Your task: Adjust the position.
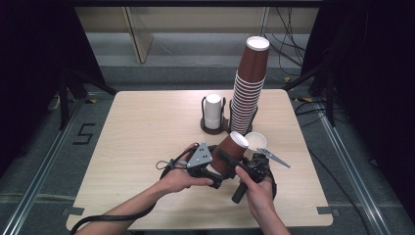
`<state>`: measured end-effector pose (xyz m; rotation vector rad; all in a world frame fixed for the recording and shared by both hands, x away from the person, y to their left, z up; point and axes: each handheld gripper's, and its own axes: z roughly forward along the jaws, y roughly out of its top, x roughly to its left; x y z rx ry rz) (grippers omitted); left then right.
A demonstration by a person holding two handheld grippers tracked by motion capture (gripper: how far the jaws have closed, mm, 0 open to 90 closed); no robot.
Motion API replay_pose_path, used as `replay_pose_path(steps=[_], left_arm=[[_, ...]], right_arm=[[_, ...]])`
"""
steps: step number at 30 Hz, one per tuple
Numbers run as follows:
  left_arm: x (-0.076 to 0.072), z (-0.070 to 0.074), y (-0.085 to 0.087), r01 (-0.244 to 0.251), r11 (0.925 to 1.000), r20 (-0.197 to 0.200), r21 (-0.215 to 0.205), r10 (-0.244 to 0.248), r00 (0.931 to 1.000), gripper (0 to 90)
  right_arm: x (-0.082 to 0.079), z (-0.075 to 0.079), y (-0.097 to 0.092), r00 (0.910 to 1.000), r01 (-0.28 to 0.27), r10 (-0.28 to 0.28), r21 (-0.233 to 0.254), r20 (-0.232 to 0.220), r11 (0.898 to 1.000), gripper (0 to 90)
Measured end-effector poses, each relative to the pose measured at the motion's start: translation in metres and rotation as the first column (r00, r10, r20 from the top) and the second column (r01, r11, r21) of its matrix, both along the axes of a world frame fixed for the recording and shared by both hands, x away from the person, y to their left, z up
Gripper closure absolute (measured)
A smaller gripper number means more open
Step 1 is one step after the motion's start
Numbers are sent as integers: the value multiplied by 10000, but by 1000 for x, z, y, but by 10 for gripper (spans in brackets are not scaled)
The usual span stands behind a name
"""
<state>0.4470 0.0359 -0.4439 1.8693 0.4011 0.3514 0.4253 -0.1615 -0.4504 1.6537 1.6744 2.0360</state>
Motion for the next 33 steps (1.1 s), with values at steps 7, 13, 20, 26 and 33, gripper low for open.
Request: replay_pose_path(steps=[7,13,20,26,33], left_arm=[[-2,3,2,26,9998,-13,-179,-26,10000,104],[0,7,5,73,9999,66,-80,-72,10000,109],[2,11,11,8,10000,249,64,-10,9997,109],[2,16,23,-99,9979,328,647,78,9994,108],[-2,15,32,-9,9902,396,1396,-47,9992,106]], right_arm=[[1,4,1,9996,-281,282,-169,79,9995,119],[0,8,-1,9966,-763,770,-233,304,9968,36],[-5,11,-4,9939,-1019,1043,-613,360,9929,35],[-11,14,-20,9893,-1256,1339,-1296,572,9836,49],[-11,8,-33,9769,-1962,2103,-2308,378,9530,74]])
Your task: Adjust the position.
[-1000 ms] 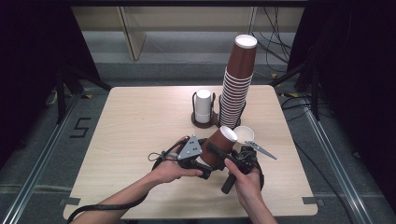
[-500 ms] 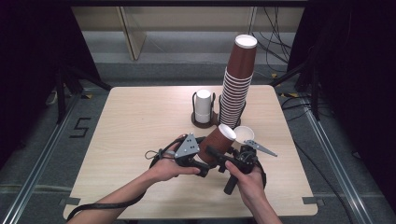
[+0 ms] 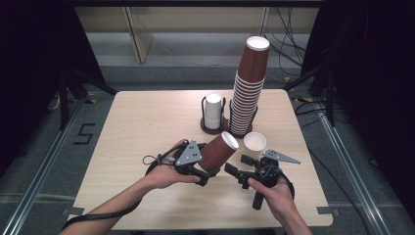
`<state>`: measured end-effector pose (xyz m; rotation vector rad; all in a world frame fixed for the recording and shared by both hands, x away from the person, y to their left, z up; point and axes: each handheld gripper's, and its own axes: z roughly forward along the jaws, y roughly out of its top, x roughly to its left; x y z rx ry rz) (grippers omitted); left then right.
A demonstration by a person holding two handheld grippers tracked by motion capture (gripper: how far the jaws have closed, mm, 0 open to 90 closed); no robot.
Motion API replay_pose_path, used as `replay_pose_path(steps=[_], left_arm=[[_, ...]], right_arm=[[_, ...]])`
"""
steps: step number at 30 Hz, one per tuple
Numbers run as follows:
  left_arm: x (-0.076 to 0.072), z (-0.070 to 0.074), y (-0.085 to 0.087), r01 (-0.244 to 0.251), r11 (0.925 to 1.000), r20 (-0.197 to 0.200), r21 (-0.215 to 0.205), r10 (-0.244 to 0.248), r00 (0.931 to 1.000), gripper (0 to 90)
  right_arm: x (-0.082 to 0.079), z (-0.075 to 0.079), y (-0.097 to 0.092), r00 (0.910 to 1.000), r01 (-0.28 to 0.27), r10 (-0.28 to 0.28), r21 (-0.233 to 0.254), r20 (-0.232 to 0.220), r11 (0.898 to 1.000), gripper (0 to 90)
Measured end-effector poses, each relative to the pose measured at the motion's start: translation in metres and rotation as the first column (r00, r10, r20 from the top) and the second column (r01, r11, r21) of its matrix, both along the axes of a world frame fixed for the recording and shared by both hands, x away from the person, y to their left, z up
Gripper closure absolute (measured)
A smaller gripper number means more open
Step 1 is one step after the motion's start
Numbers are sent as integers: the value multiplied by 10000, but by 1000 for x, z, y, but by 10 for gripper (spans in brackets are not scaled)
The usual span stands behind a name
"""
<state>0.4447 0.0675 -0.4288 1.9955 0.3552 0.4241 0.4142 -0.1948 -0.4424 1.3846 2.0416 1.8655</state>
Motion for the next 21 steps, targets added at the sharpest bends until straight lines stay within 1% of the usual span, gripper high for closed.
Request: replay_pose_path(steps=[1,2,3,4,5,6,7,8,10,12,15,16,17,18,19,20,21], left_arm=[[-1,0,0,18,10000,-9,60,-18,10000,106],[-2,0,1,31,9998,48,200,-32,10000,105],[-3,0,2,53,9995,107,308,-57,9999,105],[-4,0,3,48,9993,146,370,-54,9999,105],[-4,0,4,73,9990,133,430,-79,9999,105],[-4,0,5,82,9986,179,515,-92,9998,105],[-4,0,6,75,9985,212,538,-87,9997,105],[-5,1,8,111,9979,212,640,-125,9997,105],[-5,1,10,151,9968,212,789,-168,9996,106],[-5,2,12,195,9953,220,951,-217,9995,106],[-5,2,15,250,9924,226,1203,-279,9994,105],[-5,2,16,270,9915,219,1275,-300,9993,105],[-5,2,17,283,9909,227,1312,-316,9992,105],[-5,3,18,293,9896,258,1411,-333,9991,105],[-5,3,18,303,9898,202,1389,-335,9992,105],[-6,3,19,310,9891,189,1438,-341,9992,105],[-5,3,19,322,9871,200,1568,-358,9992,105]], right_arm=[[0,-2,-1,10000,-24,25,-81,29,10000,81],[0,-3,-2,10000,-50,49,-102,-75,9999,81],[0,-5,-3,9997,-222,221,-184,-54,9996,82],[0,-7,-4,9997,-214,218,-436,93,9988,85],[-2,-6,-3,9994,-264,256,-363,-212,9990,87],[1,-9,-5,9994,-307,316,-692,124,9971,87],[1,-10,-5,9994,-279,298,-946,195,9951,91],[-1,-9,-5,9995,-324,321,-942,-45,9950,99],[2,-12,-7,9983,-387,449,-1495,383,9880,100],[2,-13,-7,9970,-515,615,-1912,463,9802,102],[1,-15,-6,9953,-744,864,-2273,433,9710,107],[0,-14,-7,9947,-913,1005,-2551,232,9626,108],[3,-15,-9,9903,-909,1171,-2906,742,9525,112],[2,-16,-9,9903,-1042,1264,-2950,571,9498,114],[1,-16,-9,9898,-1113,1328,-3038,510,9462,116],[2,-17,-10,9860,-1205,1513,-3286,699,9368,117],[2,-18,-9,9834,-1387,1689,-3239,667,9358,117]])
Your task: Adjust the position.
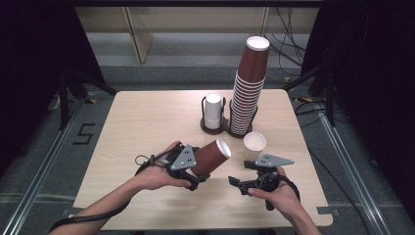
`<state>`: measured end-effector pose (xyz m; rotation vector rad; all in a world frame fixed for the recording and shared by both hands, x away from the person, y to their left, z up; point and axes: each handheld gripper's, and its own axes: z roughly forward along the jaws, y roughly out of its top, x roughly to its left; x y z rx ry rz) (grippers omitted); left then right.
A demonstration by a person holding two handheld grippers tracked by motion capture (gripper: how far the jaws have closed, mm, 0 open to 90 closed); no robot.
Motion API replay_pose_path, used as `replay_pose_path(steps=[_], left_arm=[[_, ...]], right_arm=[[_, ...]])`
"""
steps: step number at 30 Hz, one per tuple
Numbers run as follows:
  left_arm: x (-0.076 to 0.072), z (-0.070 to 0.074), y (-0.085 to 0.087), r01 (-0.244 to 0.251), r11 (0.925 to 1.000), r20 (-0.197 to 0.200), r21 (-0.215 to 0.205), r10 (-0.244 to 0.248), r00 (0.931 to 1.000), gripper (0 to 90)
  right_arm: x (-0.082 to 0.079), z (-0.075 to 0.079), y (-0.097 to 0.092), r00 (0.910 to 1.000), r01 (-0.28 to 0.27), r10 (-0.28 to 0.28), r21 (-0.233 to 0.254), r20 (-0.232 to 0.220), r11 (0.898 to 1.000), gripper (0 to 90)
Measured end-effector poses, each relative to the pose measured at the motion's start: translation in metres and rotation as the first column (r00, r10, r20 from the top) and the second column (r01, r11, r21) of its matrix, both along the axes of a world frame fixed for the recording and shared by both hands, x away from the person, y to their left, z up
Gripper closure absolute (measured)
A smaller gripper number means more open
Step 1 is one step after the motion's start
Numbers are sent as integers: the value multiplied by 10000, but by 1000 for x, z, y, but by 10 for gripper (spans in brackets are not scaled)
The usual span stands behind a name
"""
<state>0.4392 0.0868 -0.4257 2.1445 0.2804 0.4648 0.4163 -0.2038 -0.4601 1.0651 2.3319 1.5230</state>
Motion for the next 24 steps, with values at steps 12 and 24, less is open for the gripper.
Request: replay_pose_path(steps=[12,24], left_arm=[[0,0,5,270,9982,-124,527,-263,9996,105],[-2,3,6,902,9845,-205,1501,-882,9959,105]], right_arm=[[2,-4,-2,9925,-1220,1219,-1132,-82,9861,149],[10,-2,-4,9745,-2244,2210,-1807,-392,9576,154]])
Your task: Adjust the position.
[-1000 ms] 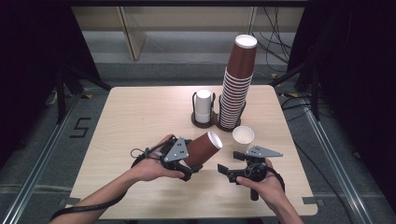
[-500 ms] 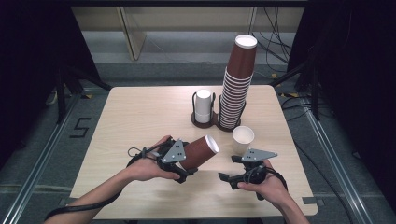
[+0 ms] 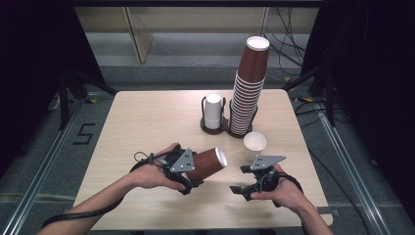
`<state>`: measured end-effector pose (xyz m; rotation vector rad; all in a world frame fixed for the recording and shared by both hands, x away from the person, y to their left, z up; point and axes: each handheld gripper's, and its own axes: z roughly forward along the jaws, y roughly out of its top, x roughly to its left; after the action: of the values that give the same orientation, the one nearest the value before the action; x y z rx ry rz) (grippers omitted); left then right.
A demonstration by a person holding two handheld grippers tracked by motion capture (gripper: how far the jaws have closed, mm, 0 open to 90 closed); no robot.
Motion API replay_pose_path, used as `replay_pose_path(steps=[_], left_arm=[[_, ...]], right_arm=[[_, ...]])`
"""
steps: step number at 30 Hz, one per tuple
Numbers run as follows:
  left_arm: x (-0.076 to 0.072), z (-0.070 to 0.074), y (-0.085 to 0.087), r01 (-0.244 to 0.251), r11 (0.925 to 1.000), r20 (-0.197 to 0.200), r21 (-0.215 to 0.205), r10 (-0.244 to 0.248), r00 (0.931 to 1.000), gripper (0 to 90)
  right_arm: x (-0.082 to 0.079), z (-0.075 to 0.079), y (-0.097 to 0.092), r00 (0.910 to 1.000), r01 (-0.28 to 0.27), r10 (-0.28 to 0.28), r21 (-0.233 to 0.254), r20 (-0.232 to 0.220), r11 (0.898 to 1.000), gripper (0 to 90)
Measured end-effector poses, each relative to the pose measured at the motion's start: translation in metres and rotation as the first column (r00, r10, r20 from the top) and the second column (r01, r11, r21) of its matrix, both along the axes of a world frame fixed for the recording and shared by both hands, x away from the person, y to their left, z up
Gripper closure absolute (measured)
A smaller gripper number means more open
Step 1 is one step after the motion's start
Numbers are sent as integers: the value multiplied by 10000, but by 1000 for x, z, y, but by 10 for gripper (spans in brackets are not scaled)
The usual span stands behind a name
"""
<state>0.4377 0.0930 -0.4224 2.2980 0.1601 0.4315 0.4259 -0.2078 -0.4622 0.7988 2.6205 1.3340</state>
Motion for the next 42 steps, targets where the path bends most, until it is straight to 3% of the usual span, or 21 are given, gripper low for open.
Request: replay_pose_path(steps=[4,5,7,10,11,13,14,17,20,22,24,26,29,36,39,40,41,42], left_arm=[[1,0,-1,61,9996,42,291,-63,10000,106],[1,1,-1,81,9991,19,406,-82,10000,105],[1,2,-1,125,9987,32,493,-127,9999,105],[1,3,-1,215,9977,-37,635,-214,9998,105],[1,4,-1,288,9969,-54,733,-284,9996,105],[1,4,0,411,9954,-92,867,-405,9991,106],[0,4,0,478,9943,-100,954,-470,9988,105],[0,3,0,625,9920,-193,1099,-608,9980,106],[-1,2,0,771,9889,-288,1269,-740,9968,106],[-1,1,-1,849,9863,-336,1411,-809,9962,106],[-1,1,-1,942,9833,-386,1558,-892,9953,106],[-1,1,-1,1023,9807,-400,1666,-969,9945,106],[-1,1,-2,1109,9780,-399,1766,-1055,9936,106],[1,1,-2,1380,9664,-558,2168,-1288,9901,107],[1,1,-2,1542,9615,-677,2276,-1423,9875,108],[0,0,-3,1502,9651,-759,2147,-1368,9877,107],[0,1,-3,1656,9566,-719,2396,-1526,9857,107],[0,0,-4,1650,9585,-801,2325,-1502,9854,108]], right_arm=[[2,-2,-1,9997,-223,222,-173,-31,9996,156],[0,-2,-1,9991,-131,128,-75,-397,9999,156],[3,-3,-2,9995,-304,303,-84,-77,9995,157],[1,-4,-2,9985,-247,244,-53,-489,9997,160],[3,-5,-3,9990,-354,349,-163,-269,9992,161],[3,-4,-3,9985,-470,462,-254,-290,9986,162],[4,-4,-2,9981,-619,619,-262,-23,9977,162],[4,-3,0,9979,-647,643,-421,-102,9970,162],[5,-2,2,9945,-1029,1038,-626,114,9927,170],[4,-3,4,9942,-1077,1076,-703,-46,9917,174],[6,-2,4,9905,-1333,1358,-864,238,9873,177],[4,-1,5,9907,-1357,1364,-923,6,9864,178],[6,0,5,9877,-1484,1526,-1057,332,9833,181],[7,0,8,9826,-1779,1832,-1291,307,9756,186],[7,2,8,9797,-1929,1987,-1417,278,9709,188],[7,3,8,9780,-2011,2071,-1556,231,9671,188],[8,3,9,9765,-2068,2138,-1590,284,9654,188],[9,4,9,9723,-2199,2302,-1742,413,9598,188]])
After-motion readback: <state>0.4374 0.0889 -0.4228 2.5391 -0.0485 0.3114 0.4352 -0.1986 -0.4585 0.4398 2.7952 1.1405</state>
